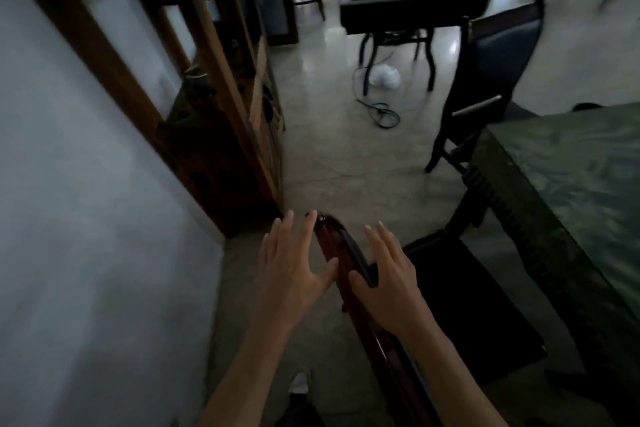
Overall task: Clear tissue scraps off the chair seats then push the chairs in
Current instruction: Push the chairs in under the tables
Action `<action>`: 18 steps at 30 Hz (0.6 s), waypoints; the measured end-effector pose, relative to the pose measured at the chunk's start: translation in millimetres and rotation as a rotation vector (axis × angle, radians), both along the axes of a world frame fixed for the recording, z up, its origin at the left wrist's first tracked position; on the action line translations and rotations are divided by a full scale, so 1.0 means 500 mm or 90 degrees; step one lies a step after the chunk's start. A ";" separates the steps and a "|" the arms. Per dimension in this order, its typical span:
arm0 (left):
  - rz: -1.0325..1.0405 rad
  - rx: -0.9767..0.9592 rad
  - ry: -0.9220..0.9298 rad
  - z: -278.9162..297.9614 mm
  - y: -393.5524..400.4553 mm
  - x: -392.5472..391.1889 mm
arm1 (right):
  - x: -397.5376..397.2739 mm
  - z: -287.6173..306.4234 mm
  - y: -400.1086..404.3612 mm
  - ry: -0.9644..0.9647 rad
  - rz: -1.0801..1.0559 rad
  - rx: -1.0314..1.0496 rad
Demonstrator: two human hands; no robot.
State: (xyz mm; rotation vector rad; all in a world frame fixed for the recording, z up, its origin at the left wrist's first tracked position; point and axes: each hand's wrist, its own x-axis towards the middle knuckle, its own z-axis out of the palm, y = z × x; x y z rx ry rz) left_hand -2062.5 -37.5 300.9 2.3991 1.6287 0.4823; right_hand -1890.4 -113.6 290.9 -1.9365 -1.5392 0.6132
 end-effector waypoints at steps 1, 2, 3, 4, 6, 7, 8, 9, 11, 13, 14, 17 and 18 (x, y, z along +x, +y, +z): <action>-0.036 -0.006 0.004 -0.001 0.031 -0.003 | -0.008 0.002 0.013 -0.002 -0.034 -0.002; -0.075 -0.010 0.003 -0.002 0.060 -0.002 | -0.015 0.004 0.024 -0.004 -0.070 0.001; -0.113 -0.015 -0.001 0.000 0.085 0.000 | -0.021 0.007 0.031 -0.004 -0.107 0.002; -0.149 -0.022 -0.004 0.003 0.106 0.004 | -0.026 0.011 0.036 -0.002 -0.143 0.000; -0.208 -0.039 -0.012 0.010 0.139 0.019 | -0.032 0.018 0.037 -0.001 -0.210 -0.015; -0.232 -0.048 -0.019 0.015 0.152 0.029 | -0.034 0.021 0.035 -0.004 -0.239 -0.022; -0.255 -0.059 -0.028 0.019 0.161 0.041 | -0.036 0.023 0.031 -0.009 -0.267 -0.029; -0.278 -0.065 -0.037 0.023 0.169 0.053 | -0.037 0.026 0.027 -0.013 -0.293 -0.033; -0.321 -0.059 -0.046 0.028 0.184 0.082 | -0.033 0.032 0.022 -0.016 -0.339 -0.035; -0.359 -0.061 -0.049 0.031 0.196 0.112 | -0.023 0.036 0.019 -0.020 -0.381 -0.036; -0.379 -0.066 -0.057 0.030 0.201 0.127 | -0.017 0.037 0.017 -0.022 -0.402 -0.037; -0.430 -0.057 -0.081 0.030 0.211 0.171 | 0.004 0.037 0.011 -0.028 -0.457 -0.026; -0.442 -0.053 -0.083 0.030 0.213 0.185 | 0.011 0.036 0.009 -0.029 -0.469 -0.022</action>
